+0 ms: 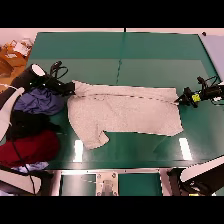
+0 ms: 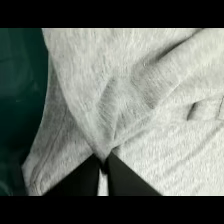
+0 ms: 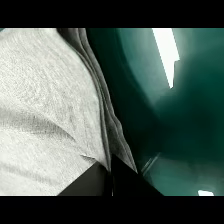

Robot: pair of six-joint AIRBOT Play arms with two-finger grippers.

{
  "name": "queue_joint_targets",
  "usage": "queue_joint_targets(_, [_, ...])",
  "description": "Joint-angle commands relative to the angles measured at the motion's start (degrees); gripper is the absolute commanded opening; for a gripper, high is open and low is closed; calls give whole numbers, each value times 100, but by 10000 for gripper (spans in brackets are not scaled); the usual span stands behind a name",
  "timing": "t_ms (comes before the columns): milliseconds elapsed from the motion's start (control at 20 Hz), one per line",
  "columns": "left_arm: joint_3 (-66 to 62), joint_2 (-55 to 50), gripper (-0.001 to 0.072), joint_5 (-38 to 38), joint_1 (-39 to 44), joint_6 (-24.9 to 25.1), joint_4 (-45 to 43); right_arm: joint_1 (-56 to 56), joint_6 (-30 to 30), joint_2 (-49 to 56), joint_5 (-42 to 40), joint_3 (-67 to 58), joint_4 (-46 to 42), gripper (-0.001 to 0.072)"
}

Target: Fold the shirts.

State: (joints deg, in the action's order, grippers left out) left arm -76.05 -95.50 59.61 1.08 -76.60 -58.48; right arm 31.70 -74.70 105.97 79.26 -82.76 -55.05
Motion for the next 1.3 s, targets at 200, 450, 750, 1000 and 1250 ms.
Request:
queue_joint_targets(200, [-435, 20, 501, 1534, -299, -140, -33, 286, -636, -175, 944, -417, -446, 308])
queue_joint_targets(450, [-494, 181, 20, 2468, -389, -267, -227, 372, -1040, -1036, 1027, 37, -1224, 10])
queue_joint_targets(750, [2004, 2461, 19, 1635, -391, -352, -286, 367, -1694, -3869, 243, 2935, -1274, 11])
queue_joint_targets(1000, [4395, 4682, 620, 916, -391, -1307, -264, 367, -1974, -5464, -597, 5515, -756, 430])
queue_joint_targets(1250, [5340, 4800, 635, 131, 352, -1392, 273, 225, -1628, -5073, -1786, 6492, 393, 425])
